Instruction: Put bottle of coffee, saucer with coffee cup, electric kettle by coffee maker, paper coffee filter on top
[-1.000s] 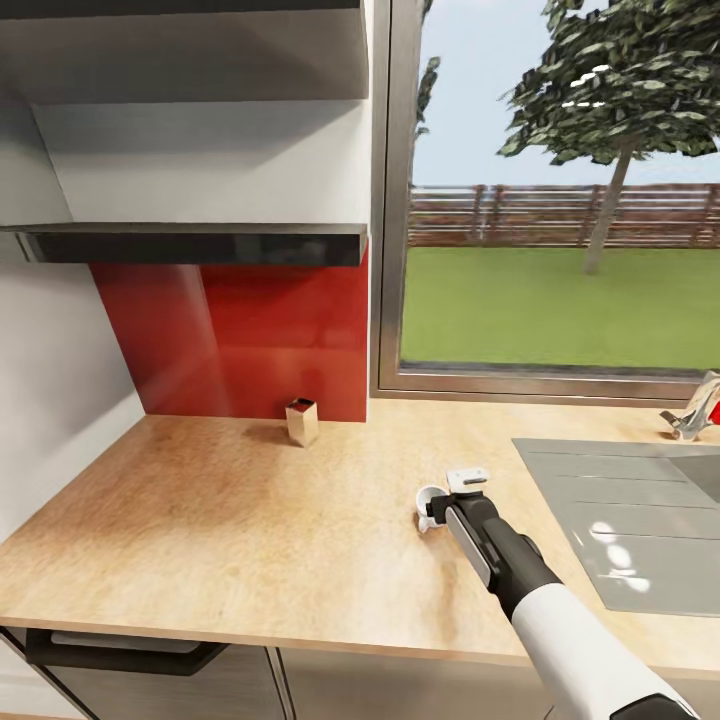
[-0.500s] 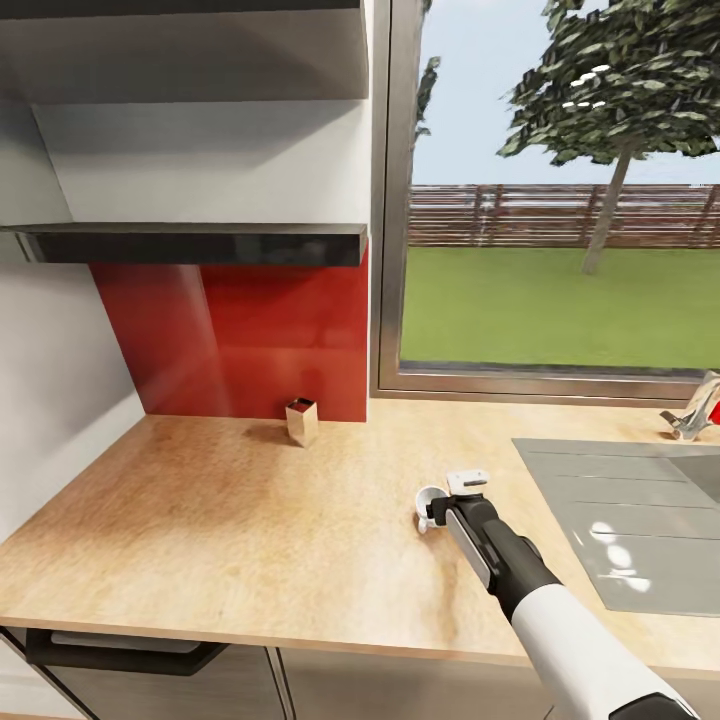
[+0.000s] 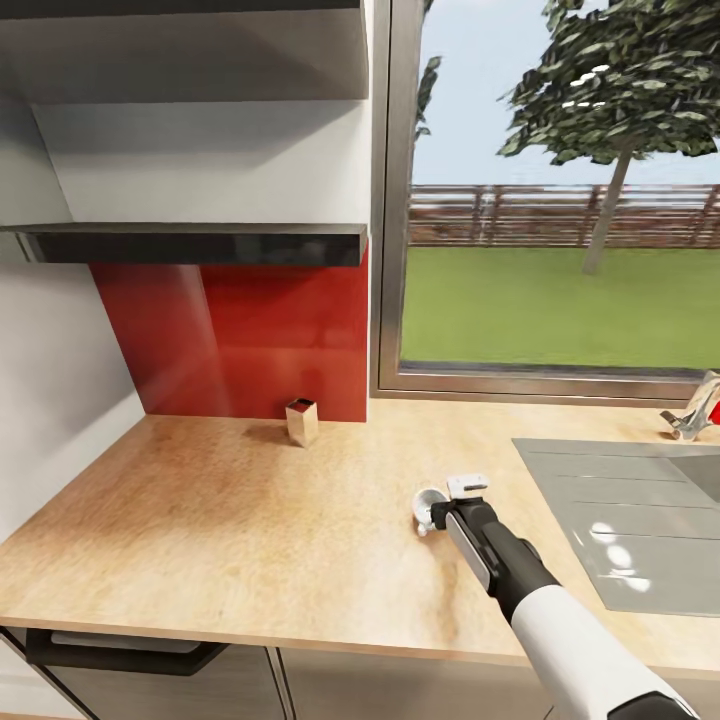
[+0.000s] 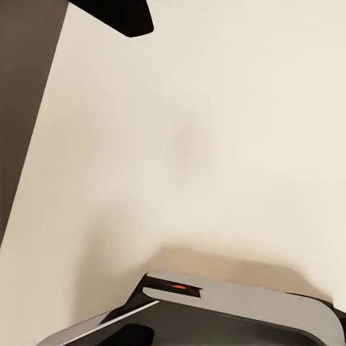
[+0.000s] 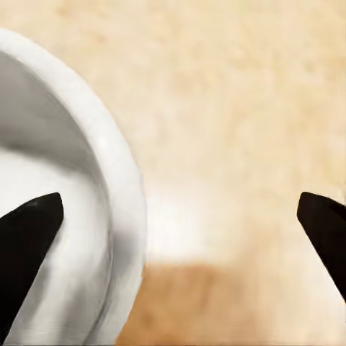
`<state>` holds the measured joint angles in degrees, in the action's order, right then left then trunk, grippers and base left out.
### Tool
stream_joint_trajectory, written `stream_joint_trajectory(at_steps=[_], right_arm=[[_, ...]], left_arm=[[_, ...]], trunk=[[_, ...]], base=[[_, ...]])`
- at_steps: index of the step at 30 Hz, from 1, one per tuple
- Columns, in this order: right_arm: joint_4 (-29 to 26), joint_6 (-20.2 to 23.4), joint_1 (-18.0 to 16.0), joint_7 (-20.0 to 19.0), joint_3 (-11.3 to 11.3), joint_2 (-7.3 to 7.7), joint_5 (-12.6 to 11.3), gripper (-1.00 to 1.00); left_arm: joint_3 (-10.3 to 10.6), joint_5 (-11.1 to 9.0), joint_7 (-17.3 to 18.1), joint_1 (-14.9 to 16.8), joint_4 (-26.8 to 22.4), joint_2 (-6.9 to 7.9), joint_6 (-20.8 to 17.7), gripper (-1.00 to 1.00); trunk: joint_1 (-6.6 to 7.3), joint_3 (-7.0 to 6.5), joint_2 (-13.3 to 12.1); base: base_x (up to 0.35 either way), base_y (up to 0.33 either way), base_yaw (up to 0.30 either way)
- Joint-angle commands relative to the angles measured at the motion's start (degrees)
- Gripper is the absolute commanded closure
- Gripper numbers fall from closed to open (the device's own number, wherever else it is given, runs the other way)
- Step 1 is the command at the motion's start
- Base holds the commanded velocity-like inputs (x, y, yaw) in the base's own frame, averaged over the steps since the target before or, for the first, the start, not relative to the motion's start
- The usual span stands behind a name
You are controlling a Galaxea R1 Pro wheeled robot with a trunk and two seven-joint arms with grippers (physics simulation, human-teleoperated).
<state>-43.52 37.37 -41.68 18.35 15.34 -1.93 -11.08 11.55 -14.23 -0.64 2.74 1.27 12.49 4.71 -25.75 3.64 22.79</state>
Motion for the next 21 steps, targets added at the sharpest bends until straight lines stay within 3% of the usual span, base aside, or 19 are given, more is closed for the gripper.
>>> stream_joint_trajectory(at_steps=[1,21], right_arm=[[0.14,0.16,-0.06,0.51,0.21,0.04,-0.6,1.0],[0.13,0.16,-0.06,0.46,0.21,0.0,-0.61,1.0]], left_arm=[[0.49,-0.45,-0.07,0.07,0.14,-0.01,0.3,-1.0],[0.52,-0.45,-0.04,0.07,0.06,0.04,0.3,-1.0]], trunk=[[-0.04,0.13,0.13],[-0.04,0.13,0.13]], base=[[0.0,0.0,0.0],[0.0,0.0,0.0]])
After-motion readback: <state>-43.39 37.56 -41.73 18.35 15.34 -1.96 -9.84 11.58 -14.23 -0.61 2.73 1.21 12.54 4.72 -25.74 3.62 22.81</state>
